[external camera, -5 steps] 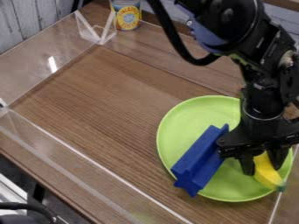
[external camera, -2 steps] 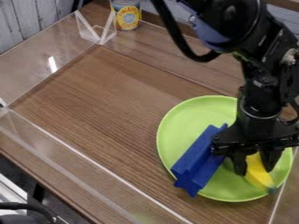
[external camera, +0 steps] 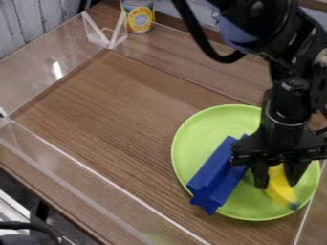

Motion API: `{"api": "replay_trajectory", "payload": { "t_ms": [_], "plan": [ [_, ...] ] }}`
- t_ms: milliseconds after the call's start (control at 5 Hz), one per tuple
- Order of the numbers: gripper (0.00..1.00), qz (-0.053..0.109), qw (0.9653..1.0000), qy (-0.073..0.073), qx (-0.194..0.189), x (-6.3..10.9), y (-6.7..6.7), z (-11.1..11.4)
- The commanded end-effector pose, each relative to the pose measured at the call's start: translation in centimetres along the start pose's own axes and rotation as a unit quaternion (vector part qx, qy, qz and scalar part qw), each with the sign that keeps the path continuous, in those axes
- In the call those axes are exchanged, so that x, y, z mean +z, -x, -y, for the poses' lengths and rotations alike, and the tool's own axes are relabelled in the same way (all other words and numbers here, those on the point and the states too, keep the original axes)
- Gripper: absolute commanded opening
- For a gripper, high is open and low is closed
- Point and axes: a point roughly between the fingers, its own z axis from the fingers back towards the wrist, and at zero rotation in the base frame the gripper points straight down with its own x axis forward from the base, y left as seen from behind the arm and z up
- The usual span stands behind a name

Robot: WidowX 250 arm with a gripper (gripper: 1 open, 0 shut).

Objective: Remove the banana from inside the green plate and put it on the table

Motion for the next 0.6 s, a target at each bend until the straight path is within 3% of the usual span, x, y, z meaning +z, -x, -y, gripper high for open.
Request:
{"api": "replay_trajectory", "payload": {
  "t_ms": [0, 400],
  "plan": [
    [0.00, 0.023, 0.9993, 0.027, -0.015, 2.6, -0.4, 1.2],
    [0.00, 0.031, 0.9989, 0.016, -0.030, 4.1, -0.6, 1.1]
  ]
}}
